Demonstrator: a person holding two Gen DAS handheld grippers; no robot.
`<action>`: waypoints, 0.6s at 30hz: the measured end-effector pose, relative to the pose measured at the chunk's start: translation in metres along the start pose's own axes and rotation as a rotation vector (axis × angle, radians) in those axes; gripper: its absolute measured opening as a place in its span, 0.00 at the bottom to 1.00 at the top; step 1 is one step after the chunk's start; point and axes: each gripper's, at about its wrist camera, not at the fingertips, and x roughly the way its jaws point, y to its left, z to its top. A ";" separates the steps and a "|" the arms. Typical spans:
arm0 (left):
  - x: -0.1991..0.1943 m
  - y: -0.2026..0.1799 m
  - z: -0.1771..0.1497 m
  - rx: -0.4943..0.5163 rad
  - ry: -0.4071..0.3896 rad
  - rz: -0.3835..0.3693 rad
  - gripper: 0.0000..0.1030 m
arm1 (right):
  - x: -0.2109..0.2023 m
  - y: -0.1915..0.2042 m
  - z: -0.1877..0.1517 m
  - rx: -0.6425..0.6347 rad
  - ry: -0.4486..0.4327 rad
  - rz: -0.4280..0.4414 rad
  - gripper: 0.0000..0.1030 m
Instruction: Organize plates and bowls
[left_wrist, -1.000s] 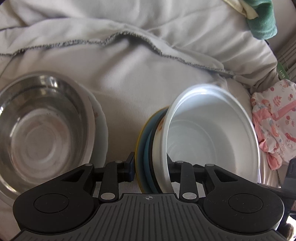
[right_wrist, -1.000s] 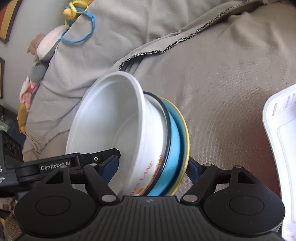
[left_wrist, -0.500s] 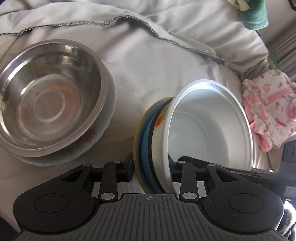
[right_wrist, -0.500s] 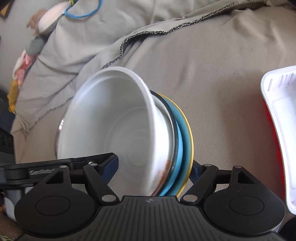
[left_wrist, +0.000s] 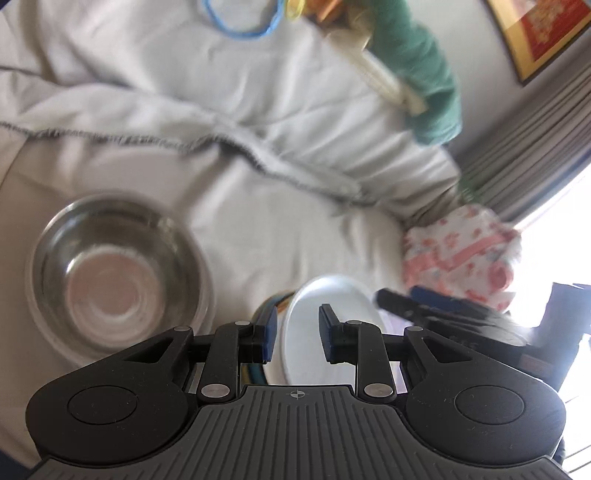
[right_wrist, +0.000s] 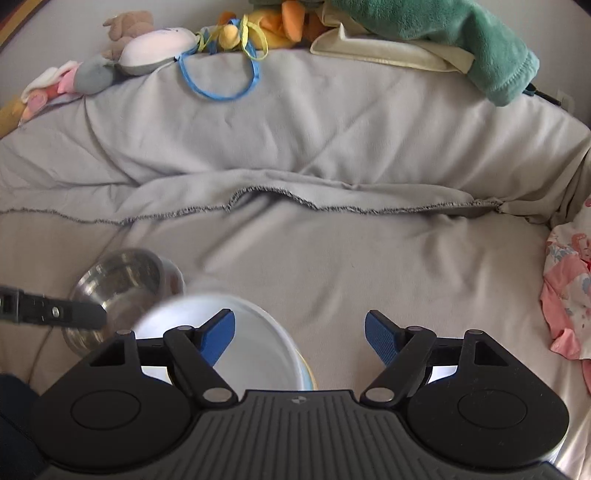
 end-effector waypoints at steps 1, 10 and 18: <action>-0.009 0.005 0.000 0.000 -0.036 0.016 0.27 | 0.001 0.003 0.004 0.004 0.005 0.016 0.76; -0.036 0.093 -0.003 -0.159 -0.112 0.438 0.27 | 0.054 0.067 0.041 -0.064 0.157 0.139 0.76; -0.015 0.147 -0.009 -0.297 -0.068 0.431 0.27 | 0.137 0.111 0.061 -0.040 0.362 0.154 0.76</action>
